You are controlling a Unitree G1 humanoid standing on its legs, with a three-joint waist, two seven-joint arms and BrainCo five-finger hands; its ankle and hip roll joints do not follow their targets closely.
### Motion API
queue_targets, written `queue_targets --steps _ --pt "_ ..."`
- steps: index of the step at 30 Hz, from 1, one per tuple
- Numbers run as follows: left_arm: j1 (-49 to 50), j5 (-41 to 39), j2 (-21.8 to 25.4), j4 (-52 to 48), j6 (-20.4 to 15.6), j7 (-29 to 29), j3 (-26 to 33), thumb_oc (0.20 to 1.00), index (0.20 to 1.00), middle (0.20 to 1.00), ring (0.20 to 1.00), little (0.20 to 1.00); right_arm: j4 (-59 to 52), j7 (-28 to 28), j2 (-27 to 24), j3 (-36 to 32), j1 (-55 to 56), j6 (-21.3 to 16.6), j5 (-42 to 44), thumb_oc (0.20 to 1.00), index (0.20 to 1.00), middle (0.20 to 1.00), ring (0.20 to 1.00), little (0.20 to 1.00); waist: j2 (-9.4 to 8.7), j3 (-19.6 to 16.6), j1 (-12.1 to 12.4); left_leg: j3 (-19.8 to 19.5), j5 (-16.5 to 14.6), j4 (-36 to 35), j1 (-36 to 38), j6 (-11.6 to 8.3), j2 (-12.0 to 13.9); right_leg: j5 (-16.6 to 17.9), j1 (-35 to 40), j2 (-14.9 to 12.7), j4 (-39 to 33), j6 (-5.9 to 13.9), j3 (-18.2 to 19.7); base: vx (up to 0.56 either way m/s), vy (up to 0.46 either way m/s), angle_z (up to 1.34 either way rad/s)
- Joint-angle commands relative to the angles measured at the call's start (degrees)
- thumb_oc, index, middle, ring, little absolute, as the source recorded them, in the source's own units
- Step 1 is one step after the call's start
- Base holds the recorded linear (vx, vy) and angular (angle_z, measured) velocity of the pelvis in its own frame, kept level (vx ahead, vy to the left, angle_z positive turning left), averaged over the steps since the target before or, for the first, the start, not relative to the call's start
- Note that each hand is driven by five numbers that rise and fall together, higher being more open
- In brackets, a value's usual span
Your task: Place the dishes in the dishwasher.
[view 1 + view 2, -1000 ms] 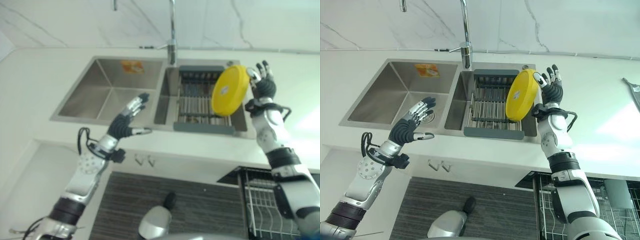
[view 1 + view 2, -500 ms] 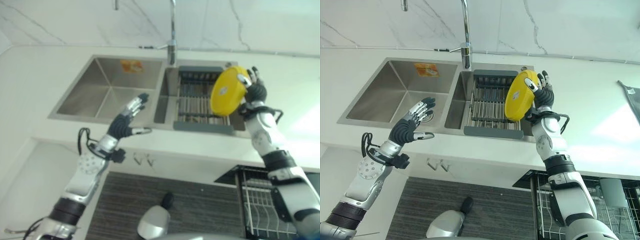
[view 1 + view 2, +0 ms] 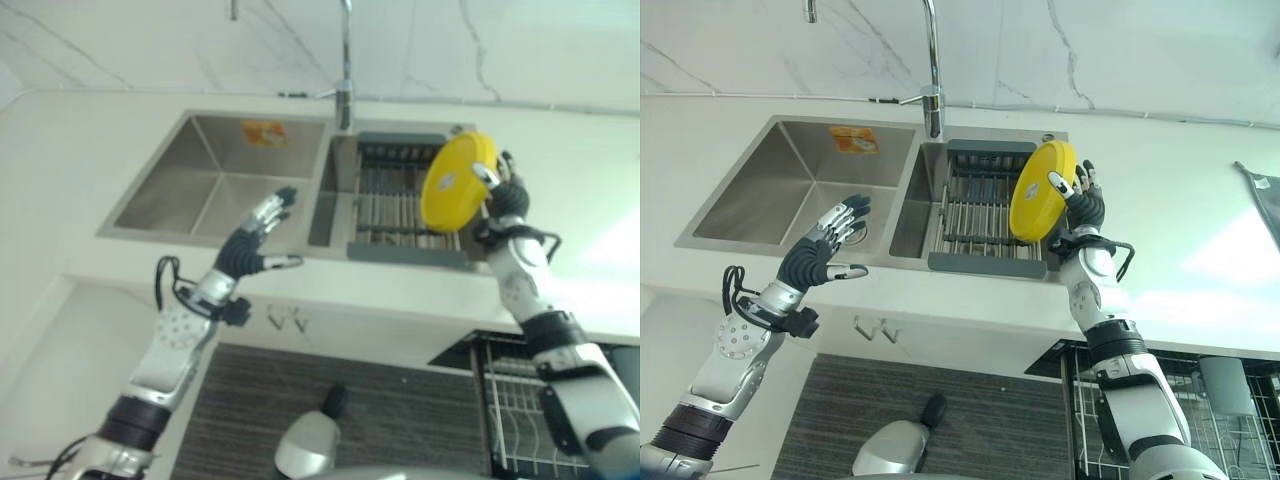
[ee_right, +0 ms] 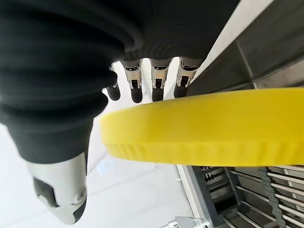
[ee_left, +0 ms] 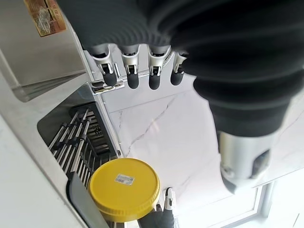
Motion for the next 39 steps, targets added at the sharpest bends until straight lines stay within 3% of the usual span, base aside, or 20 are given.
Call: queue_targets --steps 1,20,21,22,39 --pt "1.31 0.01 -0.54 -2.66 -2.34 1.76 0.97 1.000 1.000 1.000 1.000 1.000 -3.92 0.81 -1.59 2.67 1.11 -1.87 -1.96 1.000 1.000 1.000 1.000 1.000 0.99 -3.88 -0.20 0.32 -2.38 -1.14 2.32 0.15 2.07 6.12 -5.77 -1.02 3.02 -2.89 2.90 0.00 0.000 0.00" --pt "-0.14 -0.48 -0.21 -2.08 -2.85 1.45 -0.33 1.000 1.000 1.000 1.000 1.000 4.88 -0.33 -2.19 4.54 -3.45 -1.33 -3.02 1.000 1.000 1.000 1.000 1.000 1.50 -2.60 1.28 -0.95 -1.92 -1.14 1.70 0.01 2.00 5.73 -6.53 -1.18 4.11 -3.16 1.90 0.00 0.000 0.00" --pt "-0.13 -0.59 -0.14 -2.10 -2.86 1.44 -0.35 1.000 1.000 1.000 1.000 1.000 5.27 -0.47 -2.39 4.65 -3.76 -1.46 -3.38 0.705 0.705 0.705 0.705 0.705 1.55 -2.55 1.37 -1.05 -1.87 -1.14 1.65 0.00 2.00 5.72 -6.57 -1.18 4.15 -3.18 1.86 0.00 0.000 0.00" --pt "-0.05 -0.74 -0.02 -2.29 -2.83 1.43 -0.36 1.000 1.000 1.000 1.000 1.000 5.64 -1.33 -2.71 4.91 -4.32 -1.43 -4.72 0.200 0.200 0.200 0.200 0.200 1.65 -2.43 1.53 -1.27 -1.79 -1.14 1.54 -0.02 1.98 5.69 -6.66 -1.18 4.23 -3.19 1.77 0.00 0.000 0.00" --pt "-1.70 -2.61 0.08 -2.00 -3.19 2.50 -1.95 1.000 1.000 1.000 1.000 1.000 7.15 -0.75 -3.45 6.63 -9.14 -5.52 -5.10 0.200 0.200 0.200 0.200 0.200 2.54 -1.19 2.08 -2.13 -1.11 -1.14 0.09 -0.08 1.49 5.83 -7.95 -1.68 4.63 -3.04 1.13 -0.01 0.006 0.00"
